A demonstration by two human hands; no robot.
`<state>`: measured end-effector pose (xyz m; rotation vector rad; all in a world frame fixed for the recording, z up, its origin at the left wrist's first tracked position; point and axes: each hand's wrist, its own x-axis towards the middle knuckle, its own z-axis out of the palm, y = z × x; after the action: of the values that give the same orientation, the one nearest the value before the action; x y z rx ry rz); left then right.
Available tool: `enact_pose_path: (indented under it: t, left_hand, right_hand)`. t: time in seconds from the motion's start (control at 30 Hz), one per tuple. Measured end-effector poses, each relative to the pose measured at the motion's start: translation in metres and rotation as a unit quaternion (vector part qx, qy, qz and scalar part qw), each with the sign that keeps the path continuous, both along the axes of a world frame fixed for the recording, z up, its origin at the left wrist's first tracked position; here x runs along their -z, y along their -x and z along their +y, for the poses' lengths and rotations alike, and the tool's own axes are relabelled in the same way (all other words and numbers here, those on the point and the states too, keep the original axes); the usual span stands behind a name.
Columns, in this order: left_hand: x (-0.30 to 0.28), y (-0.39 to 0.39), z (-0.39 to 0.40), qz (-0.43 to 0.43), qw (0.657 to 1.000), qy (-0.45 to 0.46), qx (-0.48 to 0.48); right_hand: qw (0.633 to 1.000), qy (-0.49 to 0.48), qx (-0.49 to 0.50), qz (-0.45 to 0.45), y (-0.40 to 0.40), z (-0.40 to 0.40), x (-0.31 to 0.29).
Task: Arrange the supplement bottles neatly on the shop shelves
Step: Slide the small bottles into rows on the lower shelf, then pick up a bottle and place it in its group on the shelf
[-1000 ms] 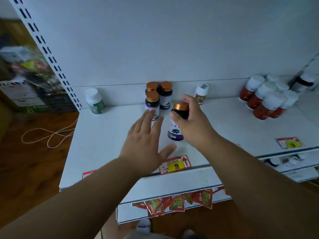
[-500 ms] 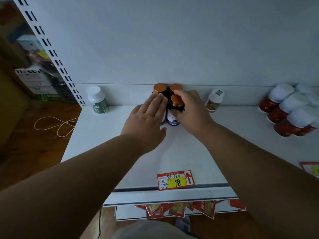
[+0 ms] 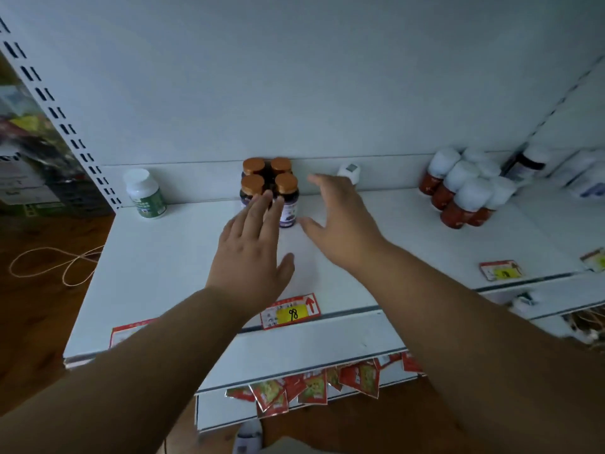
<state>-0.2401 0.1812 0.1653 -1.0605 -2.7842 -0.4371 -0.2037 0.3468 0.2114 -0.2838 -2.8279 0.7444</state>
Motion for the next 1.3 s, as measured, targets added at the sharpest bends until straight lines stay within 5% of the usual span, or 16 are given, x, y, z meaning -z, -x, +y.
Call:
enact_pose_path:
  t: [0.2, 0.37, 0.63, 0.93, 1.3]
  left_hand:
    - [-0.034, -0.049, 0.04, 0.047, 0.997, -0.056, 0.005]
    - [-0.019, -0.153, 0.076, -0.054, 0.994, -0.09, -0.041]
    - [0.015, -0.243, 0.132, -0.101, 0.994, 0.012, 0.027]
    - [0.137, -0.215, 0.163, -0.165, 0.983, 0.071, 0.043]
    - [0.327, -0.077, 0.195, -0.088, 0.992, 0.064, 0.068]
  right_hand:
    - [0.996, -0.025, 0.024, 0.086, -0.05, 0.035, -0.038]
    - [0.997, 0.009, -0.018, 0.072, -0.131, 0.062, -0.034]
    - [0.992, 0.09, 0.041, 0.083, -0.255, 0.123, 0.027]
    - [0.965, 0.145, 0.212, 0.057, -0.278, 0.142, 0.185]
    - [0.977, 0.114, 0.173, 0.043, -0.128, 0.171, 0.411]
